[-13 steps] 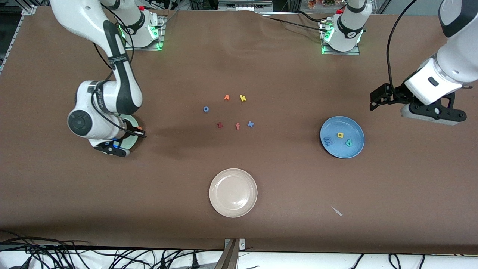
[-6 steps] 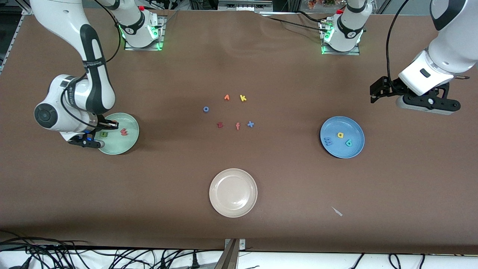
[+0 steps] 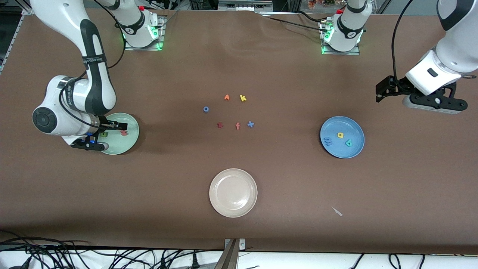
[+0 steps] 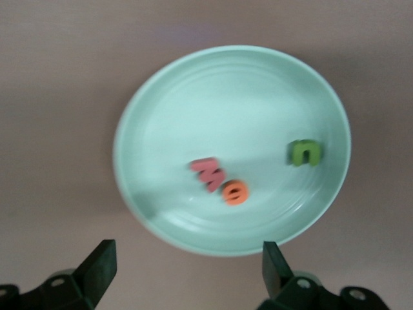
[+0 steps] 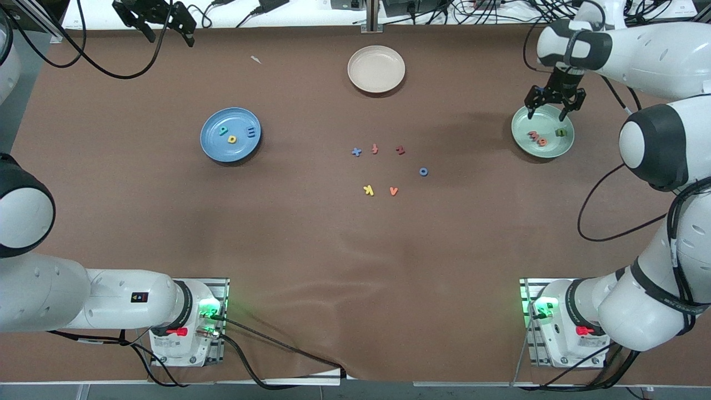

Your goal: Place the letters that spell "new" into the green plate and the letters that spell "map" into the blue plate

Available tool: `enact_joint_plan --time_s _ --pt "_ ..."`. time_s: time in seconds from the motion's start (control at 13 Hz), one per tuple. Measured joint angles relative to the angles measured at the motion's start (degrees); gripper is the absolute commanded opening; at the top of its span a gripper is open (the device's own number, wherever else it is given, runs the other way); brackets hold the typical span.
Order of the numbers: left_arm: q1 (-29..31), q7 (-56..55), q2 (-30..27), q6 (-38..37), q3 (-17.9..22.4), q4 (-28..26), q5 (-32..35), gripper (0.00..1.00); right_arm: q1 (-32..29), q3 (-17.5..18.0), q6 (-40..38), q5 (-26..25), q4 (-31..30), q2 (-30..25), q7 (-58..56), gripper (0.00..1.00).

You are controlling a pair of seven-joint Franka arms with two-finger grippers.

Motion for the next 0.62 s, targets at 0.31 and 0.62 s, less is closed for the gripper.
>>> enact_joint_plan --time_s 0.31,0.62 --pt "0.23 0.09 0.27 -0.09 0.06 -0.06 0.00 1.00 3.27 0.18 -11.36 0.00 8.33 -0.25 7.02 1.00" --pt "0.23 0.09 0.71 -0.09 0.03 -0.06 0.00 1.00 4.17 0.24 -15.13 -0.01 12.43 -0.26 8.63 1.00"
